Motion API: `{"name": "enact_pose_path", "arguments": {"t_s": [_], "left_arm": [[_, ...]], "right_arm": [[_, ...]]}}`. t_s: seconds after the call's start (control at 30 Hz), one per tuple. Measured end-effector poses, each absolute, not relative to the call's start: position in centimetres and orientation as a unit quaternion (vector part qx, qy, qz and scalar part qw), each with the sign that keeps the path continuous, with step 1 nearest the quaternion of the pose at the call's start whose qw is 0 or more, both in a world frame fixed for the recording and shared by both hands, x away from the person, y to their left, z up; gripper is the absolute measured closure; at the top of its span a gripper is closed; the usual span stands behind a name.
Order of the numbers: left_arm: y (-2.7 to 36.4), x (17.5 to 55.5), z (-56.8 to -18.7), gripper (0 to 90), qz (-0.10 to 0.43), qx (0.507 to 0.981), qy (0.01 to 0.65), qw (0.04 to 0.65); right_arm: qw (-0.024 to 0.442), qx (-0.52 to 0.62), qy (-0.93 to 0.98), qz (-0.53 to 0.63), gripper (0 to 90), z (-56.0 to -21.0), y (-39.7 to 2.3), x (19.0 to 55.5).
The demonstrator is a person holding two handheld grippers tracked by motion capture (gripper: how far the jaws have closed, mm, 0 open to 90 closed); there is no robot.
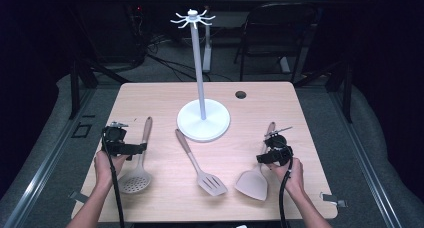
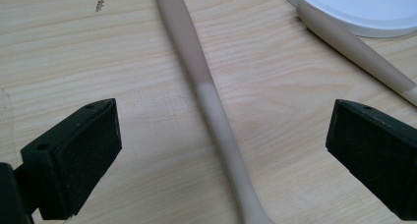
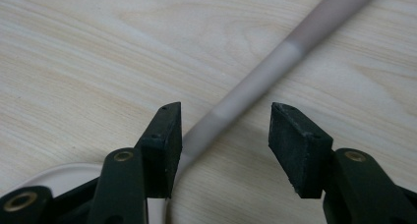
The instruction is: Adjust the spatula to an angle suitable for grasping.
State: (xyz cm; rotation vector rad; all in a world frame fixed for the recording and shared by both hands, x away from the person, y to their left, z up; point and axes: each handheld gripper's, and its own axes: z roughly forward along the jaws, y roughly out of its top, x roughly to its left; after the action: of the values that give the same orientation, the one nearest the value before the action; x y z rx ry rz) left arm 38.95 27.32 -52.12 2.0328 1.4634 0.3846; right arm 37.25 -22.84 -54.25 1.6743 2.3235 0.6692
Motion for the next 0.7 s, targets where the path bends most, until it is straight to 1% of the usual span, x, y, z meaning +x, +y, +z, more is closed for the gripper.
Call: {"name": "enact_pose_path", "arguments": {"t_s": [0.13,0.23,0.3,0.43,0.53,0.7], "left_arm": [[27.1,39.0,-52.2,0.0,0.144,0.767,0.55,0.297],[27.1,38.9,-52.1,0.0,0.145,0.769,0.547,0.296],[27.2,38.9,-52.2,0.0,0.143,0.769,0.548,0.296],[27.2,39.0,-52.3,0.0,0.142,0.77,0.548,0.296],[27.1,38.9,-52.3,0.0,0.143,0.769,0.548,0.296],[27.0,39.0,-52.2,0.1,0.142,0.772,0.544,0.296]], "right_arm": [[0.092,0.561,0.795,0.212,48.6,-54.5,-22.2,37.5],[0.11,0.56,0.795,0.205,53.0,-54.4,-21.8,37.5],[0.102,0.563,0.794,0.204,53.7,-54.4,-22.2,37.5],[0.108,0.562,0.797,0.193,53.2,-54.3,-22.1,37.5],[0.103,0.568,0.793,0.196,50.3,-54.5,-22.2,37.6],[0.096,0.572,0.787,0.209,49.7,-54.9,-22.3,37.7]]}}
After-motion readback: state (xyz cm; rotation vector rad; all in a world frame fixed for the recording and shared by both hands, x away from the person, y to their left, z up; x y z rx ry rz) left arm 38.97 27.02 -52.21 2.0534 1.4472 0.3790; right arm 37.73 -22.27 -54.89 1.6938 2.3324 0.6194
